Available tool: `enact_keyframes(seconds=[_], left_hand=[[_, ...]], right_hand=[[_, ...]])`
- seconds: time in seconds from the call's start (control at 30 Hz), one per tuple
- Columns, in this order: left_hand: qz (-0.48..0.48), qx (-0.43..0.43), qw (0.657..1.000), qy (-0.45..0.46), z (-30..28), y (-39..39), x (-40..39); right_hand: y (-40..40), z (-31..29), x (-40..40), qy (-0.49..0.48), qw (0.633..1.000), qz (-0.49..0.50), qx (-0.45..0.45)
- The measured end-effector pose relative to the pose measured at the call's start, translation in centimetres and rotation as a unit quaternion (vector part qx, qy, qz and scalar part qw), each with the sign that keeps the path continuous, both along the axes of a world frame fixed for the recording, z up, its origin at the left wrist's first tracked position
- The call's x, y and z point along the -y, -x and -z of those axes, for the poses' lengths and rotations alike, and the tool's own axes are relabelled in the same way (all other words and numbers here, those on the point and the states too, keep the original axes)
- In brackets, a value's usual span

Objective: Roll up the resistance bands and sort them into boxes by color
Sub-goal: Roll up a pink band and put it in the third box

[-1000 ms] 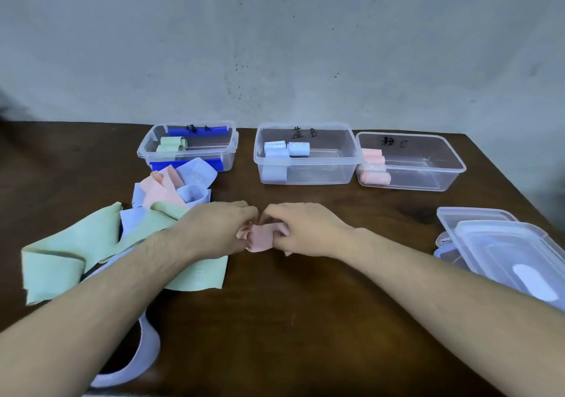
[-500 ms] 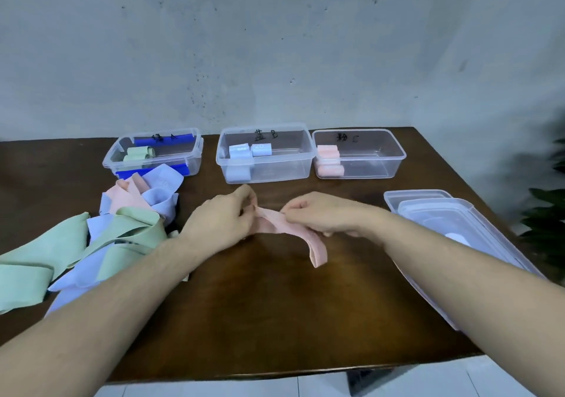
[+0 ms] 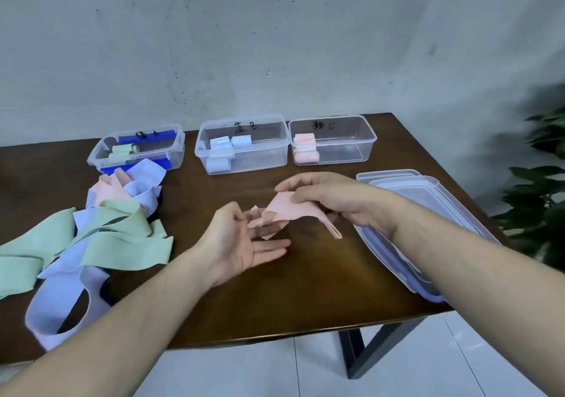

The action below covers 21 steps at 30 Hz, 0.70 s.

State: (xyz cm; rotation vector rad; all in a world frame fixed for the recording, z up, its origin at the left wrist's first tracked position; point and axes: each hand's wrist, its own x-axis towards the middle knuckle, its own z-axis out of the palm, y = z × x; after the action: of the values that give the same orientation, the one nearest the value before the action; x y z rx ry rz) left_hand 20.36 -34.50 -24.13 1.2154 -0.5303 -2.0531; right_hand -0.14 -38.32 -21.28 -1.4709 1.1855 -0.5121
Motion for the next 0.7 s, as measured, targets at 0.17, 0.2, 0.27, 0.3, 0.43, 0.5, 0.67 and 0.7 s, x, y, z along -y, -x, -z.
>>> enact_keyframes(seconds=[0.17,0.2,0.27,0.3,0.43,0.5,0.67,0.7], left_hand=[[-0.158,0.089,0.979,0.089,1.0,1.3,2.2],[-0.172,0.115,0.971,0.116,1.0,1.5,2.8],[-0.176,0.143,0.961,0.157,0.8,1.9,4.1],[-0.167,0.144,0.961,0.167,0.7,2.1,4.7],[-0.119,0.181,0.957,0.195,1.0,3.2,6.6],[-0.095,0.194,0.954,0.208,1.4,3.8,7.1],[-0.047,0.206,0.956,0.202,2.6,4.5,7.7],[-0.037,0.23,0.95,0.209,2.7,4.6,7.9]], right_hand=[[0.8,1.0,-1.6,-0.042,0.998,-0.018,-0.04],[1.0,1.3,-1.8,-0.049,0.998,-0.021,-0.044],[1.2,1.8,-2.4,-0.064,0.997,-0.03,-0.039],[1.2,2.0,-2.6,-0.072,0.996,-0.034,-0.031],[0.9,3.1,-3.5,-0.055,0.997,-0.037,-0.042],[0.7,3.7,-3.6,-0.028,0.996,-0.041,-0.071],[1.2,4.8,-4.1,0.008,0.989,-0.068,-0.133],[1.3,5.0,-4.1,0.029,0.986,-0.075,-0.147]])
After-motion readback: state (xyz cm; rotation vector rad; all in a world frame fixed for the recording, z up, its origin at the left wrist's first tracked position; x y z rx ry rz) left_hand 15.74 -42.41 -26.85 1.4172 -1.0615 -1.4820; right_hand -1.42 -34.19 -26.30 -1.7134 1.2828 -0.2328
